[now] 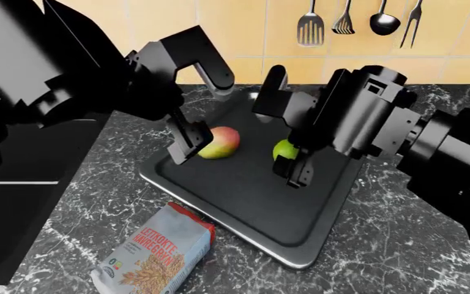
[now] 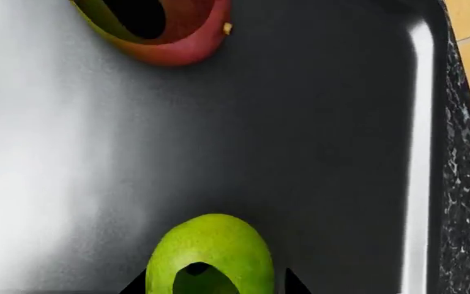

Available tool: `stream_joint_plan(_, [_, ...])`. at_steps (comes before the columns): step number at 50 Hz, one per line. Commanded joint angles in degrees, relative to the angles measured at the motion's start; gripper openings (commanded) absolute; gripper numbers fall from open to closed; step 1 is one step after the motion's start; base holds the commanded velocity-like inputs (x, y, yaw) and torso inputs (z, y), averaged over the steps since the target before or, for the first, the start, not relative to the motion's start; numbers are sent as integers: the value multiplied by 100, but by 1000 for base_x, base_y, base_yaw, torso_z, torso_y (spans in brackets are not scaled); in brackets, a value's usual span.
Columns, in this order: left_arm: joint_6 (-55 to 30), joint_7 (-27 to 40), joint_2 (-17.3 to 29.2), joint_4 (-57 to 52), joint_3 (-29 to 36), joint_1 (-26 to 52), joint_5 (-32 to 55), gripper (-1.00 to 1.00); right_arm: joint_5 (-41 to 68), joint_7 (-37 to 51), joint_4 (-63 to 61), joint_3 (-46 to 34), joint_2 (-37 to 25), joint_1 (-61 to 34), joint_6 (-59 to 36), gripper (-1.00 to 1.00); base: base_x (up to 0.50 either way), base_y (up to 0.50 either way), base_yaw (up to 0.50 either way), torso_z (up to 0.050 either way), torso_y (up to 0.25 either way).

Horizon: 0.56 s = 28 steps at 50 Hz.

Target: Pick up the fruits and vegetables and place them in the sink. Turn on the sink faucet to wash them. Then turn the sink off and put them in the tray.

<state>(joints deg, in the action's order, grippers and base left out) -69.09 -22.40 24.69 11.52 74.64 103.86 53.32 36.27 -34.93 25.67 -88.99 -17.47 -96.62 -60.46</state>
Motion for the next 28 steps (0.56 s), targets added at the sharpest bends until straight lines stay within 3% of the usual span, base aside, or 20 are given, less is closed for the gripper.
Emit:
stream_joint_plan(1, [-10, 21, 23, -20, -4, 9, 15, 100, -82, -167, -42, -154, 50, -91, -48, 100, 0, 0, 0, 0, 0])
stream_joint_plan(15, [-15, 50, 75, -51, -23, -11, 50, 100, 234, 246, -1322, 177, -594, -605, -854, 100, 0, 0, 0, 0, 0])
stream_joint_plan(28, [-270, 279, 310, -400, -151, 39, 236, 100, 1058, 1348, -3215, 1295, -1734, -731, -2055, 100, 0, 0, 0, 0, 0])
